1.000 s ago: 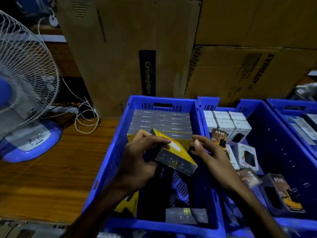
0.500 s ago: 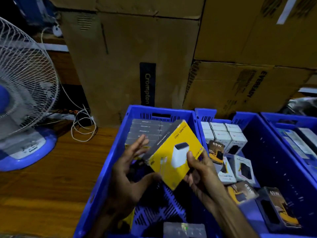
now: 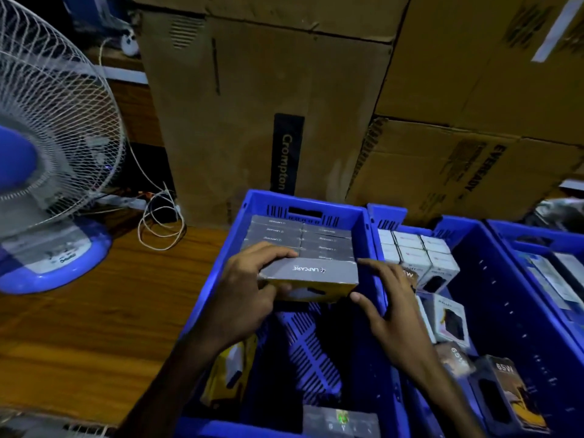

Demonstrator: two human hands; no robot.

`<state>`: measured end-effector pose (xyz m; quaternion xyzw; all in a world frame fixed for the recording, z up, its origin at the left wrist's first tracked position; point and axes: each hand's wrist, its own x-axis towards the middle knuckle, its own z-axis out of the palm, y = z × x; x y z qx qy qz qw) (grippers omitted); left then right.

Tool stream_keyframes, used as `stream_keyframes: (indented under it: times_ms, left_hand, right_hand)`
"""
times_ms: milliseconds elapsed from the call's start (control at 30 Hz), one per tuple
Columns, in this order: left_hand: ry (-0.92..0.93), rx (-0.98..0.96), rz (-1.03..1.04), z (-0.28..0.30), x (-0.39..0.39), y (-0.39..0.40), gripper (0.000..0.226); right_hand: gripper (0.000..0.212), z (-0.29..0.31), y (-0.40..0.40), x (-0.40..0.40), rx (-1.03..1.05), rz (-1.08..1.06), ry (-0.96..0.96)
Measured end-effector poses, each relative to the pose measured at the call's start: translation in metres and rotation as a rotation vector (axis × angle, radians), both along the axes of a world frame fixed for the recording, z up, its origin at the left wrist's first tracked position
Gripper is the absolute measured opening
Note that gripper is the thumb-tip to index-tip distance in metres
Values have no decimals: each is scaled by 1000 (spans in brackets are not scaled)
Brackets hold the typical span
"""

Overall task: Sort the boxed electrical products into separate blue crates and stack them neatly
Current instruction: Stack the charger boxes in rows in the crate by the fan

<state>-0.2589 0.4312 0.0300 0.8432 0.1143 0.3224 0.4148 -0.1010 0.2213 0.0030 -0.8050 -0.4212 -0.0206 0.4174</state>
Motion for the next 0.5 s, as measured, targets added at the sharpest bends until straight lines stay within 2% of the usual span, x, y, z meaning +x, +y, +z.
stream_keyframes:
  times_ms: [67, 133, 233, 300, 367, 500]
  left_hand:
    - [82, 35, -16, -11, 16, 6, 49]
    - [187, 50, -56, -29, 36, 11, 46]
    - [349, 127, -106, -57, 65, 15, 42]
    - [394, 201, -135, -74, 82, 15, 42]
    - [396, 237, -155, -89, 93, 13, 42]
    - [380, 224, -118, -111, 110, 1, 42]
  right_hand:
    - [53, -3, -9, 11, -104, -70, -130]
    - [62, -10, -19, 21, -328, -110, -193]
    - [79, -23, -28, 25, -627, -135, -130]
    - [85, -27, -31, 21, -654, -158, -47]
    - [85, -30, -31, 13, -592, -184, -29]
    - [79, -31, -31, 5, -504, -231, 25]
